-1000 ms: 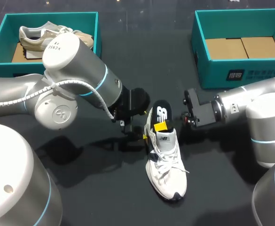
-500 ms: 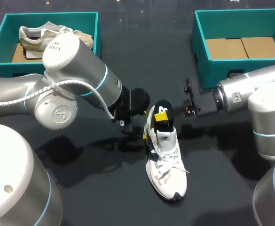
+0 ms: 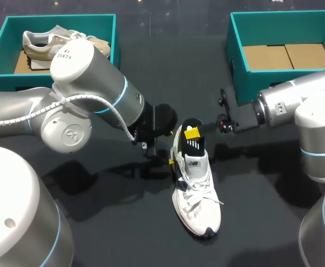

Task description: Take the shoe out of the shoebox, open the shoe tongue, remove and reinsert the insole, then place the shoe into the shoebox

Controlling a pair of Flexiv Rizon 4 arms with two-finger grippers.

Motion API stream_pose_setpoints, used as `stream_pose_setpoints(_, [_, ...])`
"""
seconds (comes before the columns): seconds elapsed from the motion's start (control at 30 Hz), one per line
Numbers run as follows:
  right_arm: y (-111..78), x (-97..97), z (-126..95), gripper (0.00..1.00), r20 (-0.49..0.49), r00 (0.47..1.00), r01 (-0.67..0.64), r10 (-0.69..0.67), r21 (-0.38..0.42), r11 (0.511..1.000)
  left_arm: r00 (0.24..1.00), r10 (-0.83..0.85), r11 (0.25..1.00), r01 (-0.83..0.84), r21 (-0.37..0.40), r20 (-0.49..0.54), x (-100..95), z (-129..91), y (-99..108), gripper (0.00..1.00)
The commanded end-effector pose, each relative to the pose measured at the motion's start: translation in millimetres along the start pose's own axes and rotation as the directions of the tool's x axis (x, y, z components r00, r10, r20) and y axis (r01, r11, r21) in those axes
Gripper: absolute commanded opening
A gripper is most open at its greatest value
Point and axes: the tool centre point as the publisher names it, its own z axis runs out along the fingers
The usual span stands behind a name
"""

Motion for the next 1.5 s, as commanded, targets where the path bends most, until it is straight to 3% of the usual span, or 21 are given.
stream_pose_setpoints(0.03, [-7.3, -6.6, 10.3, 0.0, -0.016, 1.0, -0.021, 0.022, 0.005, 1.0, 1.0, 0.001, 1.0, -0.001, 0.002, -0.001, 0.0, 0.3, 0.8, 1.0])
stream_pose_setpoints(0.33, [-35.3, 1.2, 16.9, 0.0, -0.018, 0.994, -0.105, 0.105, 0.003, 0.994, 1.0, 0.001, 1.0, -0.001, 0.002, -0.001, 0.0, 0.3, 0.8, 1.0])
stream_pose_setpoints(0.53, [-31.9, 4.0, 14.8, 0.0, -0.004, 0.995, -0.1, 0.1, 0.009, 0.995, 1.0, 0.001, 1.0, -0.001, 0.002, -0.001, 0.0, 0.3, 0.8, 1.0])
stream_pose_setpoints(0.57, [-29.3, 4.1, 13.9, 0.24, -0.002, 0.996, -0.093, 0.093, 0.011, 0.996, 1.0, 0.001, 1.0, -0.001, 0.002, -0.001, 0.0, 0.3, 0.8, 1.0])
stream_pose_setpoints(0.6, [-26.8, 3.7, 13.1, 0.4, -0.001, 0.996, -0.086, 0.086, 0.013, 0.996, 1.0, 0.001, 1.0, -0.001, 0.002, -0.001, 0.0, 0.3, 0.8, 1.0])
stream_pose_setpoints(0.7, [-18.8, 2.9, 10.7, 0.48, 0.003, 0.998, -0.066, 0.066, 0.023, 0.998, 1.0, 0.001, 1.0, -0.001, 0.002, -0.001, 0.0, 0.3, 0.8, 1.0])
stream_pose_setpoints(0.87, [-7.7, 2.1, 5.4, 0.47, 0.014, 0.999, -0.037, 0.037, 0.033, 0.999, 1.0, 0.001, 1.0, -0.001, 0.002, -0.001, 0.0, 0.3, 0.8, 1.0])
stream_pose_setpoints(0.97, [-4.6, 0.0, 2.4, 0.4, 0.024, 0.999, -0.034, 0.033, 0.033, 0.999, 1.0, 0.001, 1.0, -0.001, 0.002, -0.001, 0.0, 0.3, 0.8, 1.0])
stream_pose_setpoints(1.03, [-4.3, -2.4, 0.8, 0.21, 0.029, 0.999, -0.037, 0.037, 0.028, 0.999, 1.0, 0.001, 1.0, -0.001, 0.002, -0.001, 0.0, 0.3, 0.8, 1.0])
stream_pose_setpoints(1.07, [-4.6, -3.9, 0.3, 0.0, 0.029, 0.999, -0.041, 0.04, 0.026, 0.999, 1.0, 0.001, 1.0, -0.001, 0.002, -0.001, 0.0, 0.3, 0.8, 1.0])
stream_pose_setpoints(1.5, [-32.9, -9.4, 14.8, 0.0, -0.013, 0.991, -0.13, 0.131, 0.015, 0.991, 1.0, 0.001, 1.0, -0.001, 0.002, -0.001, 0.0, 0.3, 0.8, 1.0])
